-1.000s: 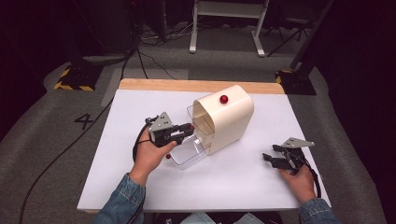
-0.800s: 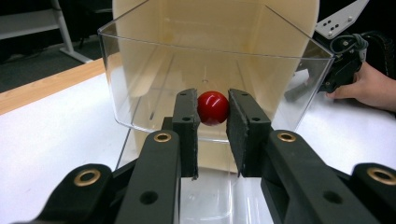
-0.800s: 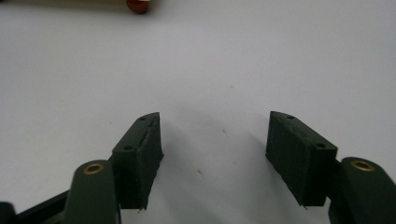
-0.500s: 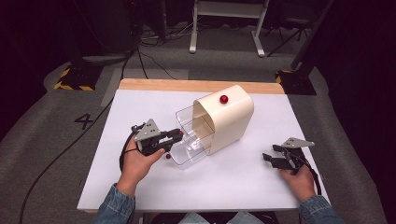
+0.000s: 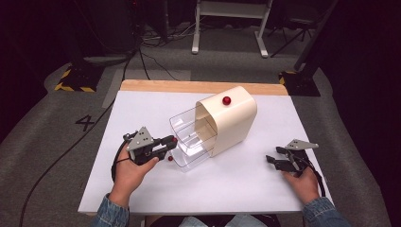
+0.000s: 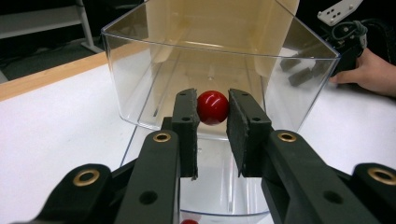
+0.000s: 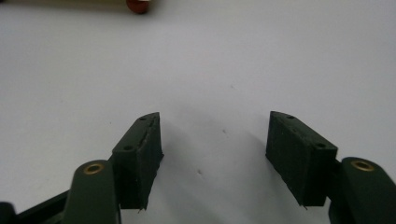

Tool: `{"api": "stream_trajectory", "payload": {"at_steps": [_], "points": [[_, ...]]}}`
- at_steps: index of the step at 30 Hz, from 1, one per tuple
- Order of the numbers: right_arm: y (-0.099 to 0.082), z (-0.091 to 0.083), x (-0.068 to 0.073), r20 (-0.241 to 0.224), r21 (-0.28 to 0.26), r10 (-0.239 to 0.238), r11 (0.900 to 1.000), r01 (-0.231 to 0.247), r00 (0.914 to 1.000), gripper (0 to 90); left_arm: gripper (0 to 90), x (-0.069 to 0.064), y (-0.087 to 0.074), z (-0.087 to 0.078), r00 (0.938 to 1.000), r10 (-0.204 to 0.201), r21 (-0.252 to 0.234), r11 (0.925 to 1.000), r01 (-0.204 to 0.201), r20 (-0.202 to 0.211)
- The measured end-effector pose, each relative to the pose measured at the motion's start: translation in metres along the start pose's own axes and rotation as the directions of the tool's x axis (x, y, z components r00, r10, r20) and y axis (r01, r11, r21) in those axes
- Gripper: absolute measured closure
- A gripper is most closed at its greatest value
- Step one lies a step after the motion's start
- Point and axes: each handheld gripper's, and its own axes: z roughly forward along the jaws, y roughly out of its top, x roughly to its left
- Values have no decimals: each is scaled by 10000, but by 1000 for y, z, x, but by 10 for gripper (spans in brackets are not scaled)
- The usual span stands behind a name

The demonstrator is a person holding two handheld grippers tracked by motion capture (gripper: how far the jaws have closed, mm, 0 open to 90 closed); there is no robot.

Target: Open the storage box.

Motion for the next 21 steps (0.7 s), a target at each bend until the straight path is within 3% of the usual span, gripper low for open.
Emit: {"api": "stream_trajectory", "payload": {"at_steps": [7, 11, 13, 21], "points": [[0, 0, 0, -1, 0, -2, 10000, 2, 10000, 361, 730, 2, -6, -1, 9999, -159, 387, 9991, 161, -57], [0, 0, 0, -16, -4, 11, 10000, -11, 10000, 360, 619, 4, -11, -7, 9991, -245, 473, 9985, 262, -353], [0, 0, 0, -20, -7, 34, 10000, -34, 10000, 361, 576, 3, -14, -9, 9987, -291, 359, 9989, 306, -425], [0, 0, 0, -18, 5, 28, 10000, -28, 10000, 360, 548, 3, -19, -23, 9964, -412, 307, 9986, 436, -745]]}}
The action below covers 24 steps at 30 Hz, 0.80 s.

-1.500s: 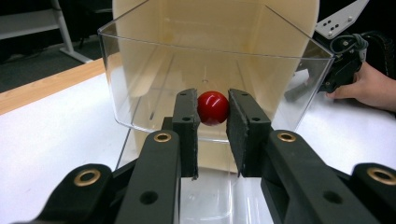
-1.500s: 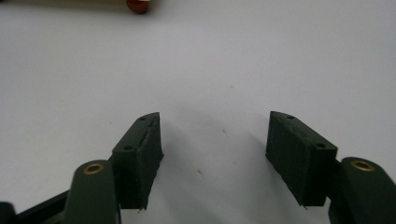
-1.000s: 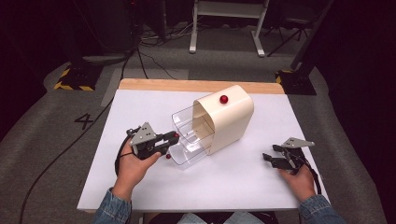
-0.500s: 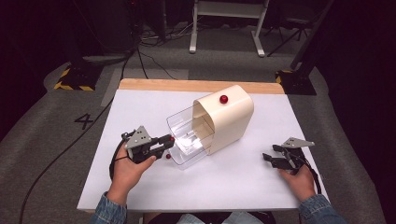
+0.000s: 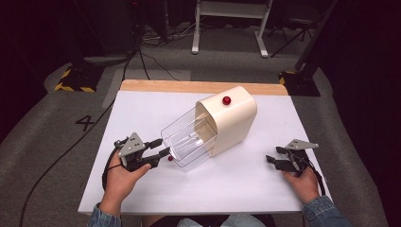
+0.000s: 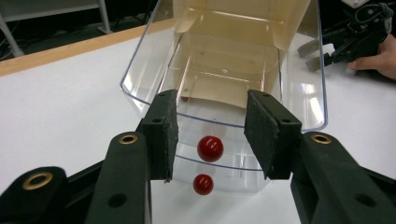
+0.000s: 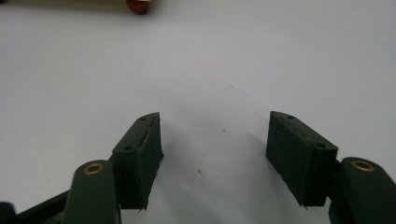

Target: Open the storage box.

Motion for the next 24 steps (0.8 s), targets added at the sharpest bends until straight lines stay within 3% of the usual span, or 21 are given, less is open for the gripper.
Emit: {"api": "stream_trajectory", "payload": {"at_steps": [15, 20, 24], "points": [[0, 0, 0, -40, 4, 12, 10000, -12, 10000, 358, 475, 10, -11, -34, 9961, -485, 71, 9988, 492, -741], [0, 0, 0, -45, 3, 14, 10000, -14, 10000, 358, 411, 19, -18, -47, 9929, -380, 775, 9959, 469, -1129], [0, 0, 0, -40, 3, 8, 10000, -8, 10000, 358, 379, 30, -33, -56, 9845, -486, 1612, 9840, 762, -1685]]}}
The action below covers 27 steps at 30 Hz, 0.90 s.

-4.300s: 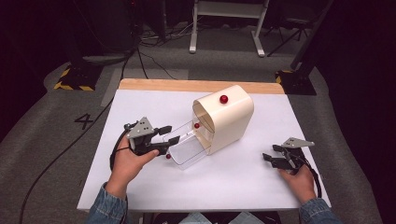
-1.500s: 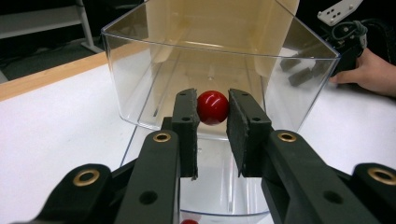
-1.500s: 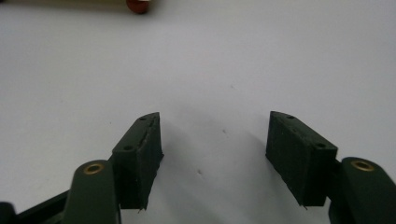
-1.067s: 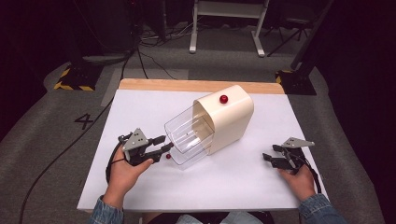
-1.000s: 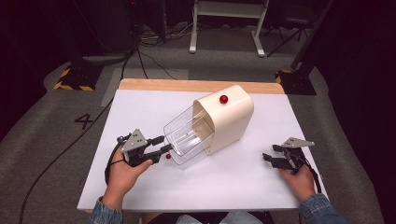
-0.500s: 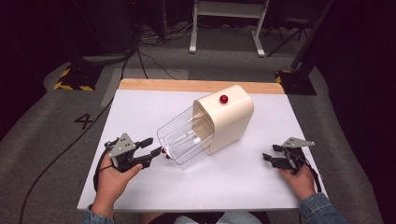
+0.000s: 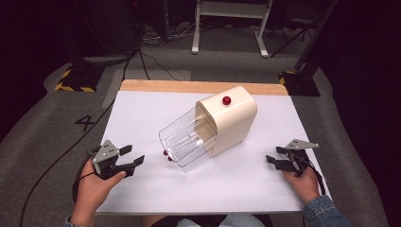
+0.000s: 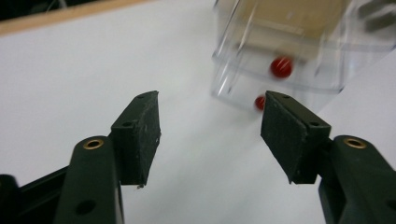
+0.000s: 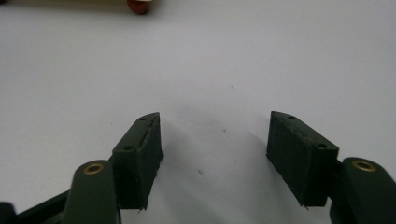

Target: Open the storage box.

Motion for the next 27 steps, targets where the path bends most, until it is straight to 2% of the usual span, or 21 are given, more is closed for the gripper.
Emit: {"api": "stream_trajectory", "payload": {"at_steps": [2, 4, 5, 7, 11, 14, 17, 20, 22, 23, 27], "points": [[0, 0, 0, 4, 0, -2, 10000, 2, 10000, 358, 356, 7, -9, 0, 9997, -187, 459, 9988, 195, -177], [0, 0, 0, 5, 0, -1, 10000, 1, 10000, 358, 342, 14, -19, 2, 9991, -104, 1046, 9944, 148, -419], [0, 0, 0, 10, -1, -4, 10000, 4, 10000, 358, 340, 17, -24, 3, 9985, -182, 1299, 9912, 248, -519], [0, 0, 0, 10, -1, -8, 10000, 8, 10000, 358, 326, 22, -33, 5, 9977, -148, 1905, 9813, 273, -667], [0, 0, 0, 15, 1, -10, 10000, 10, 10000, 358, 308, 29, -48, 10, 9936, -167, 2773, 9596, 473, -1114], [0, 0, 0, 15, -1, -9, 10000, 9, 10000, 358, 289, 31, -51, 9, 9945, -289, 2656, 9625, 549, -1006], [0, 0, 0, 12, 0, -7, 10000, 7, 10000, 358, 239, 30, -52, 11, 9969, -83, 2696, 9625, 292, -784], [0, 0, 0, 1, -10, 5, 10000, -5, 10000, 358, 212, 26, -52, 13, 9945, 154, 2766, 9609, 140, -1039], [0, 0, 0, 19, 1, -12, 10000, 12, 10000, 358, 197, 23, -55, 13, 9906, 275, 2575, 9662, 81, -1343], [0, 0, 0, 14, -2, -10, 10000, 10, 10000, 358, 161, 23, -57, 13, 9882, 165, 2440, 9695, 214, -1520], [0, 0, 0, 9, -8, 0, 10000, 0, 10000, 357, 141, 23, -57, 13, 9874, 261, 2407, 9705, 124, -1561]]}}
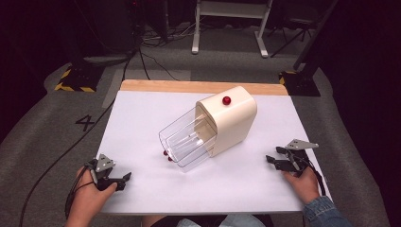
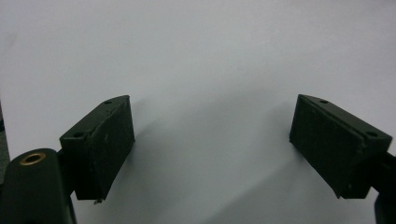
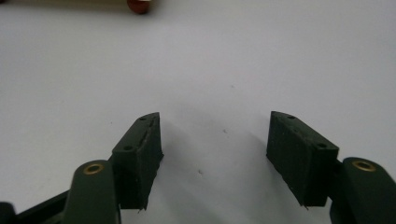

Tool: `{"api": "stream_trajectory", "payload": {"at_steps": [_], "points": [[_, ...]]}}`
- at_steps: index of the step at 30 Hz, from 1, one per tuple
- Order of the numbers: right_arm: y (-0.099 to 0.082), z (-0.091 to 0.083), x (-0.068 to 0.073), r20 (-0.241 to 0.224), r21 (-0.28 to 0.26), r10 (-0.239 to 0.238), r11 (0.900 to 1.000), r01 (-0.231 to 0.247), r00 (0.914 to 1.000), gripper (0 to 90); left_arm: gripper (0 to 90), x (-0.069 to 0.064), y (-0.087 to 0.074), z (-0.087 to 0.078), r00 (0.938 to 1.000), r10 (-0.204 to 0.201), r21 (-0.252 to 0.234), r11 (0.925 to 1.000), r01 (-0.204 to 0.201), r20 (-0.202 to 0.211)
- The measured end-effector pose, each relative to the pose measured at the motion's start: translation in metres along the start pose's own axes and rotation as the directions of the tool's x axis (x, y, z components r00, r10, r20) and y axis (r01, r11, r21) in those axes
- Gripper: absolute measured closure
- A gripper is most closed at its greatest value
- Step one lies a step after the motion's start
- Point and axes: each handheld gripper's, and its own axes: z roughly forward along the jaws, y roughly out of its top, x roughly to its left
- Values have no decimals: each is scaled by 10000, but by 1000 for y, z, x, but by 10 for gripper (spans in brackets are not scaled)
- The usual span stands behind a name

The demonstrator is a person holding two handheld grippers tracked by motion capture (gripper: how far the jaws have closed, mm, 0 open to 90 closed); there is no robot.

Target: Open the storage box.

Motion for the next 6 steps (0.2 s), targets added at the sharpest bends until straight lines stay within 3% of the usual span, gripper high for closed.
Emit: {"api": "stream_trajectory", "payload": {"at_steps": [6], "points": [[0, 0, 0, -1, 6, -3, 10000, 3, 10000, 357, 139, 2, 0, 1, 9996, -192, 66, 9998, 190, 190]]}}
